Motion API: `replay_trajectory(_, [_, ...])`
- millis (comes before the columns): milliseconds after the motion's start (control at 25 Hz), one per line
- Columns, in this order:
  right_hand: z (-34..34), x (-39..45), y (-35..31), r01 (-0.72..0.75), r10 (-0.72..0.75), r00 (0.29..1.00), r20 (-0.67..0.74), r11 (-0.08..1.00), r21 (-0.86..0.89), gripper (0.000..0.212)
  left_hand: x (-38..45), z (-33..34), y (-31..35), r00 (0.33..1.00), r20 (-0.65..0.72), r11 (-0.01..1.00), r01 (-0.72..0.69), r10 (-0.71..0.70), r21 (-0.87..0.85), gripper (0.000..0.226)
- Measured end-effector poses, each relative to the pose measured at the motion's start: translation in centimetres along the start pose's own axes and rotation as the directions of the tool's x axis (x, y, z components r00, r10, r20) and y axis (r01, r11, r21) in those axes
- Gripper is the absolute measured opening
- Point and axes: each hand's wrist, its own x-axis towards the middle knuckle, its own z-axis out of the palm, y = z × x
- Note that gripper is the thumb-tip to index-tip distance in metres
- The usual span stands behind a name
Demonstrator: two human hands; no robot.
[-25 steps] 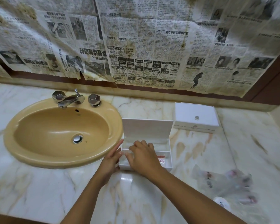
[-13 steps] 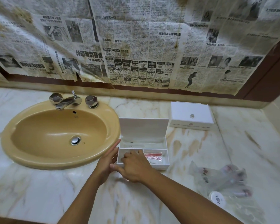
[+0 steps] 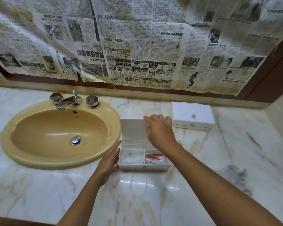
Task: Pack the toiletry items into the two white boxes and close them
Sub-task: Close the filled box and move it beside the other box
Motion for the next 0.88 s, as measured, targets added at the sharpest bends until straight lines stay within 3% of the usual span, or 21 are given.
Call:
replay_trajectory(280, [1.9, -7.0, 0.2, 0.059, -0.052, 0.996, -0.073, 0.993, 0.100, 0.026, -0.3, 0.1, 0.2, 0.998, -0.049, 0.997, 0.029, -0.032, -0.074, 0.032])
replay_trajectory(520, [5.3, -11.1, 0.7, 0.145, -0.129, 0.986, -0.109, 0.977, 0.153, 0.024, -1.1, 1.0, 0.2, 0.999, -0.029, 0.999, -0.025, 0.026, 0.041, 0.028])
replay_trajectory(680, [5.2, -11.2, 0.7, 0.143, -0.126, 0.987, -0.102, 0.973, 0.182, 0.011, -0.8, 1.0, -0.5, 0.992, -0.108, 0.997, -0.053, 0.059, 0.061, 0.032])
replay_trajectory(720, [5.1, -11.2, 0.6, 0.108, -0.091, 0.992, -0.089, 0.972, 0.207, 0.017, -0.8, 1.2, -0.6, 0.990, -0.122, 0.997, -0.057, 0.064, 0.060, 0.033])
replay_trajectory(800, [4.6, -11.3, 0.6, -0.098, 0.109, 0.994, -0.023, 0.954, 0.282, 0.037, -1.0, 1.7, -0.6, 0.985, -0.150, 0.996, -0.073, 0.081, 0.054, 0.036])
replay_trajectory(880, [3.8, -11.2, 0.6, -0.409, 0.388, 0.911, 0.139, 0.806, 0.428, 0.058, -1.3, 2.1, -0.6, 0.980, -0.170, 0.994, -0.098, 0.106, 0.052, 0.037])
